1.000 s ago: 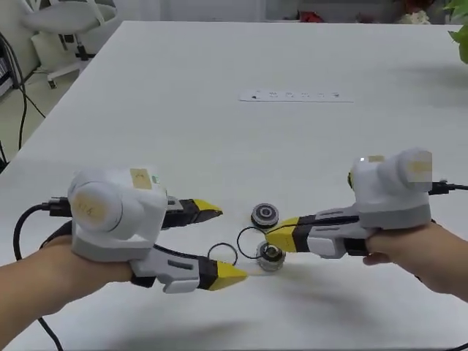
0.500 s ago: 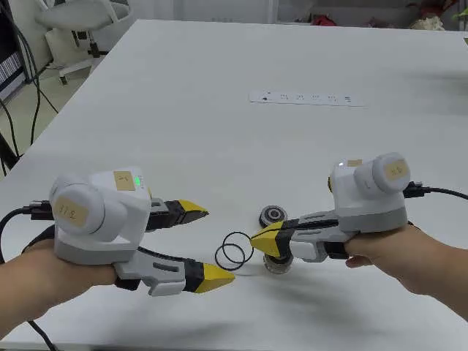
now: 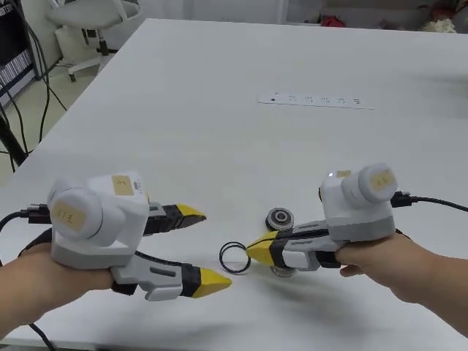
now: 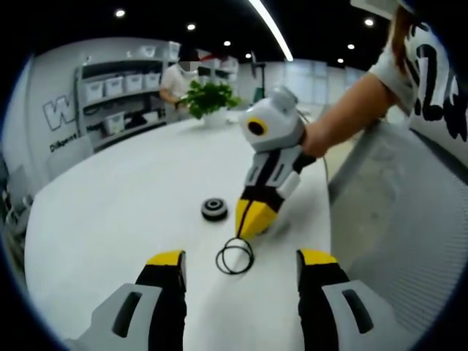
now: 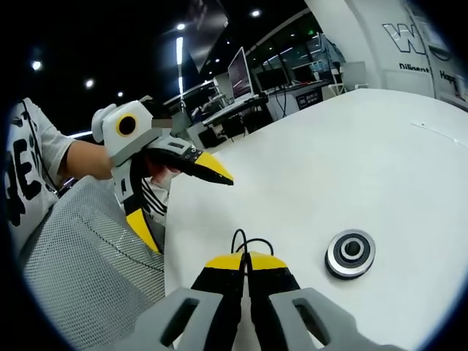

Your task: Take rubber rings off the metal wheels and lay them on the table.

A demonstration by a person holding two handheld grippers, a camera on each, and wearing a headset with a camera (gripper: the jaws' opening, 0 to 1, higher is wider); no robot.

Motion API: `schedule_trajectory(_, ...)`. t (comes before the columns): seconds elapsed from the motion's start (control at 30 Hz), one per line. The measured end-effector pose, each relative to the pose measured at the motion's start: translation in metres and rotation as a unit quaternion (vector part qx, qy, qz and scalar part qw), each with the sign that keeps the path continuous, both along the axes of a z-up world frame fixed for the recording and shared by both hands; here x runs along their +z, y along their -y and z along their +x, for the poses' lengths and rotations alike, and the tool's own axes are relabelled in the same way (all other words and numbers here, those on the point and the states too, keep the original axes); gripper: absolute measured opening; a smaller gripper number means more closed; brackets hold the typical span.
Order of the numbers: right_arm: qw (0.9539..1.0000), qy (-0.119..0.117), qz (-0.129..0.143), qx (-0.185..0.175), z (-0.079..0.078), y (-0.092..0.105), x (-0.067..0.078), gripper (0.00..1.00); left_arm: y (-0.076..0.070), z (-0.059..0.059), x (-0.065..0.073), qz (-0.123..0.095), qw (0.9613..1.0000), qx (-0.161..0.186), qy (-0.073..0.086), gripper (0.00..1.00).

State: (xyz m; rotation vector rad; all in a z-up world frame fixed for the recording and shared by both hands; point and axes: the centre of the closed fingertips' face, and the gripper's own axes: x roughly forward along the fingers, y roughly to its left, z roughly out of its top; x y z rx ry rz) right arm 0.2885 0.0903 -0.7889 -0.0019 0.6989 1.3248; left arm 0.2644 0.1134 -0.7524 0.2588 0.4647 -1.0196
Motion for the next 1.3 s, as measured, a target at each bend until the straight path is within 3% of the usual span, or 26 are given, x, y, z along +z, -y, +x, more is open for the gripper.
schedule_trajectory(0.83,0.9987,0.019,-0.035,-0.032,0.017,0.002,-0.014,0.02,-0.004,0.002,-0.009,0.004,0.9999,0.002,-0.013,0.62)
schedule_trajectory(1.3,0.9989,0.027,-0.010,-0.038,0.021,0.007,0.009,0.06,-0.001,0.008,-0.003,0.004,0.9999,0.002,-0.013,0.61)
